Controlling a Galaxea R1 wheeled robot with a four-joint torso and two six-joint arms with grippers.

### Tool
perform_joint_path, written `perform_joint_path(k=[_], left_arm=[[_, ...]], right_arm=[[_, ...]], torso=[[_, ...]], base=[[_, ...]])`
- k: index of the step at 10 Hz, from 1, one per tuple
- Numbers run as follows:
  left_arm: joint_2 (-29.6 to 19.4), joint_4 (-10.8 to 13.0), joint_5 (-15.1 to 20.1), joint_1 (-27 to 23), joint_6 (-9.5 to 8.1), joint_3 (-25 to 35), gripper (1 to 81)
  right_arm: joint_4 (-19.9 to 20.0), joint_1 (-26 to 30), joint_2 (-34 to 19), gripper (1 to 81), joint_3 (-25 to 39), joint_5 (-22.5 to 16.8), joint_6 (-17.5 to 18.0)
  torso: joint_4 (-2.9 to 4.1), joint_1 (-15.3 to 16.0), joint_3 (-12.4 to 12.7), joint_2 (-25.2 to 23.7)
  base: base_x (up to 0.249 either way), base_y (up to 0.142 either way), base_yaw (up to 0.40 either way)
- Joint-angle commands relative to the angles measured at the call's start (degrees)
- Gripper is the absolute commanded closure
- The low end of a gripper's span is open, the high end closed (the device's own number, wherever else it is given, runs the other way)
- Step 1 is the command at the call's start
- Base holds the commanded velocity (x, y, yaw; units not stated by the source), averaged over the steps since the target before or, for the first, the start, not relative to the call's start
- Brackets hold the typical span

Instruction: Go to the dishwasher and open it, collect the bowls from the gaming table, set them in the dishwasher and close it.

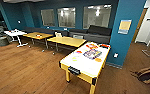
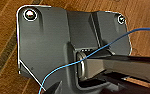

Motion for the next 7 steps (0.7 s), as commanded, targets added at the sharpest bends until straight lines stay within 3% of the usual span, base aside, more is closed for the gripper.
perform_joint_path(k=[1,7], left_arm=[[-0.5,0.0,3.6,-2.0,0.03,0.4,1.0],[-0.5,0.0,3.6,-2.0,-0.06,0.4,1.0]], right_arm=[[-0.9,2.1,0.2,1.0,0.8,-2.7,-0.2],[-1.0,2.1,0.2,1.0,0.9,-2.6,-0.2]], torso=[[0.0,0.0,0.0,0.0],[0.0,0.0,0.0,0.0]], base=[[0.109,0.089,0.0],[0.109,0.089,0.0]])
